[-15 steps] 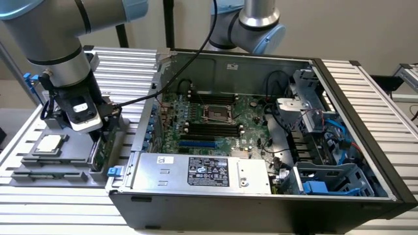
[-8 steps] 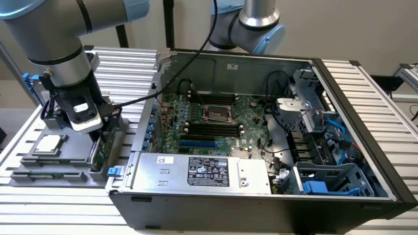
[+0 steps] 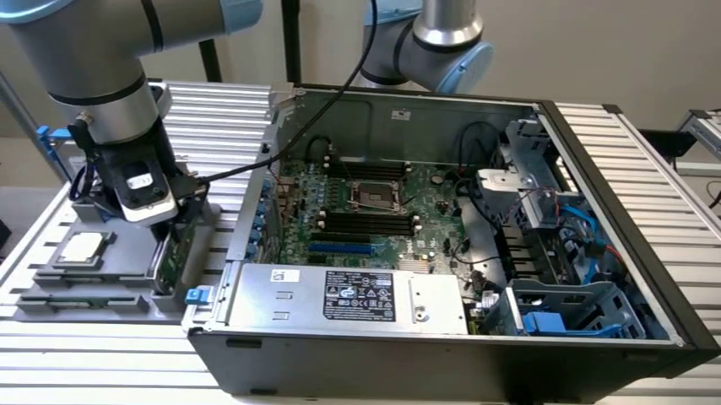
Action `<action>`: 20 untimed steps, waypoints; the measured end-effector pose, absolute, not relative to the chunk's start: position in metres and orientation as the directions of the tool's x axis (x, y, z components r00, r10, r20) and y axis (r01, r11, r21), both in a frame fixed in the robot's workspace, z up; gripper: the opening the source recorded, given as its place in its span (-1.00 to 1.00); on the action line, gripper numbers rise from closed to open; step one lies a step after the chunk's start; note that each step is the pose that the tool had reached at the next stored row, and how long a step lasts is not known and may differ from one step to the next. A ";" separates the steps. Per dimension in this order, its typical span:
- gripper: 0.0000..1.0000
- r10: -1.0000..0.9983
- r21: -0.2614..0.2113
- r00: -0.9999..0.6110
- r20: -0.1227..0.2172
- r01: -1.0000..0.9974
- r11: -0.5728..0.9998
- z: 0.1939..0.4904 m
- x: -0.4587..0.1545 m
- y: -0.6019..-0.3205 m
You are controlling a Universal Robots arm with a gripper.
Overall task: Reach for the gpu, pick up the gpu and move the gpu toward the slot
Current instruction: 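Pick up the gpu and move the gpu toward the slot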
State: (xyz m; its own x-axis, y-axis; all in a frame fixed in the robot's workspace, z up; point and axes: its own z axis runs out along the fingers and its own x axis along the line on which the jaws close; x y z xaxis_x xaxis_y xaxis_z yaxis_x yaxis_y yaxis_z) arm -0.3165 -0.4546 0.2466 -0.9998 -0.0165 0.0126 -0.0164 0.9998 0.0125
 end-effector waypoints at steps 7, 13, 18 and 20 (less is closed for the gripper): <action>-0.47 -0.017 0.013 -1.000 0.025 -0.016 1.000 0.261 -0.316 -0.455; -0.47 -0.017 0.013 -0.999 0.032 -0.016 1.000 0.288 -0.314 -0.455; -0.47 -0.017 0.013 -0.999 0.035 -0.016 1.000 0.310 -0.311 -0.455; -0.47 -0.017 0.013 -0.999 0.036 -0.016 1.000 0.319 -0.310 -0.455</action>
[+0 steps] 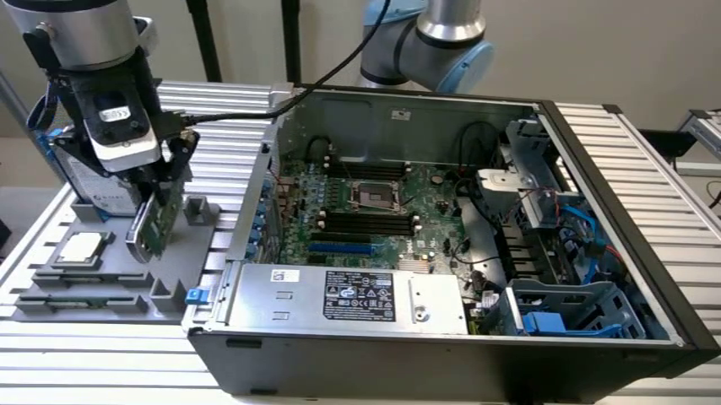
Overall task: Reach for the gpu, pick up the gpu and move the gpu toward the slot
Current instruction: 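Pick up the gpu and move the gpu toward the slot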
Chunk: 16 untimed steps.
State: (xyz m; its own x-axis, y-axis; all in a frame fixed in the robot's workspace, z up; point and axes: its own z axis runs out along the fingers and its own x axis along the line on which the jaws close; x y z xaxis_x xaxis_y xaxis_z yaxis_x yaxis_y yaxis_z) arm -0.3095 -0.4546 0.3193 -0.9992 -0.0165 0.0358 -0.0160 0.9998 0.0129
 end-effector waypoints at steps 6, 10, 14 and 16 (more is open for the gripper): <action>-0.47 -0.016 0.013 -0.999 0.037 -0.016 1.000 0.346 -0.301 -0.455; -0.47 -0.017 0.013 -0.999 0.040 -0.016 1.000 0.365 -0.286 -0.455; -0.47 -0.017 0.013 -0.999 0.044 -0.016 1.000 0.383 -0.268 -0.455; -0.47 -0.017 0.013 -0.999 0.046 -0.016 1.000 0.392 -0.259 -0.455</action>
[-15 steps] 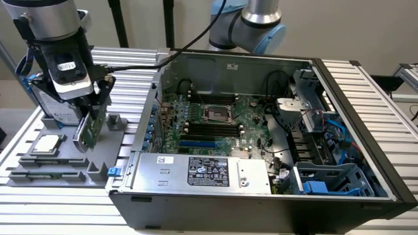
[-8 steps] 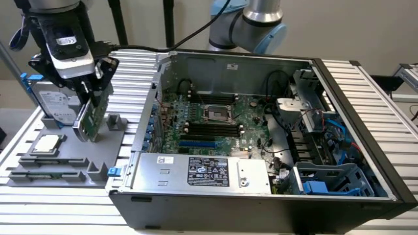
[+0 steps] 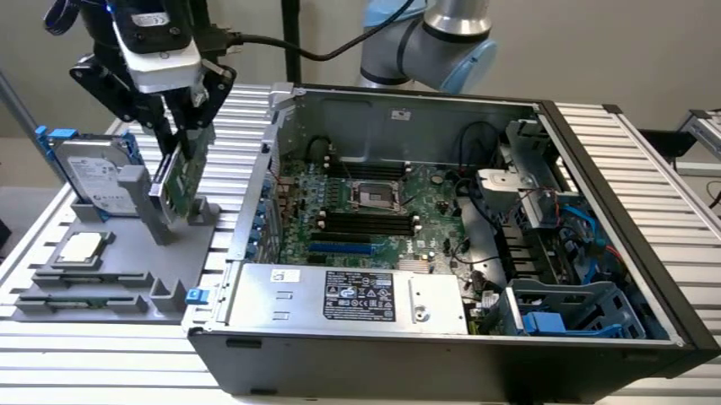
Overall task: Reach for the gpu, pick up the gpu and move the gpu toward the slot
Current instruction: 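Pick up the gpu and move the gpu toward the slot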
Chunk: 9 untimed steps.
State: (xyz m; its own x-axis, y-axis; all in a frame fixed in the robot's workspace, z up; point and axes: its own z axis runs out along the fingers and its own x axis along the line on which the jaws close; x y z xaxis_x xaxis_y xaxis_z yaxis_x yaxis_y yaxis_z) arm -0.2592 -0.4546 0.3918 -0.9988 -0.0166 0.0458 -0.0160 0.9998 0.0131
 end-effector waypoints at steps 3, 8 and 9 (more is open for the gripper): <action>-0.47 -0.017 0.013 -0.999 0.049 -0.016 1.000 0.406 -0.245 -0.455; -0.47 -0.017 0.014 -0.998 0.056 -0.016 1.000 0.426 -0.223 -0.455; -0.47 -0.017 0.014 -0.998 0.058 -0.016 1.000 0.429 -0.218 -0.455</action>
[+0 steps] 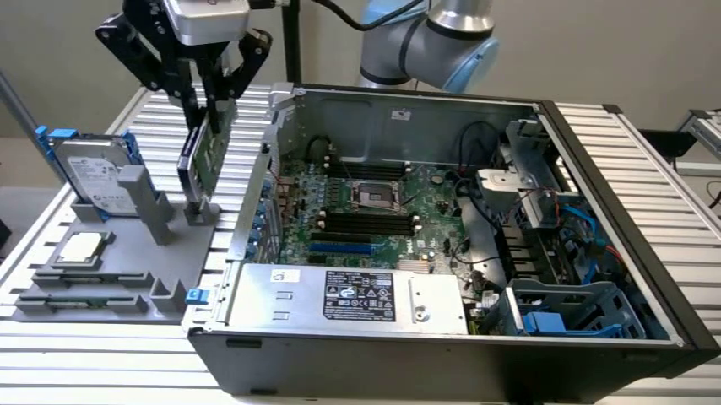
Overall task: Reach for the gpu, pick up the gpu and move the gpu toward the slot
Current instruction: 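Pick up the gpu and move the gpu toward the slot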
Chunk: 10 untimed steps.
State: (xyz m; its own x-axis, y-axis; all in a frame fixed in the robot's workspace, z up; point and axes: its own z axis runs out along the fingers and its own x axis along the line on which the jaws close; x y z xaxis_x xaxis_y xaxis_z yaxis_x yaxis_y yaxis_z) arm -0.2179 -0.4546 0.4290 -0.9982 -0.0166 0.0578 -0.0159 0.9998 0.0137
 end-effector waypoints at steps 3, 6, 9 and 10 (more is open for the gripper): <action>-0.47 -0.017 0.015 -0.998 0.063 -0.016 1.000 0.435 -0.204 -0.455; -0.47 -0.017 0.021 -0.998 0.064 -0.016 1.000 0.436 -0.191 -0.455; -0.47 -0.017 0.026 -0.998 0.064 -0.016 1.000 0.436 -0.177 -0.455; -0.47 -0.017 0.028 -0.998 0.064 -0.016 0.999 0.436 -0.173 -0.455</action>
State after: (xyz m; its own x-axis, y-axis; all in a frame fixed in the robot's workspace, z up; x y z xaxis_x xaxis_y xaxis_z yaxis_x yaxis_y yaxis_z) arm -0.1726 -0.4546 0.4364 -0.9978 -0.0174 0.0637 -0.0156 0.9995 0.0275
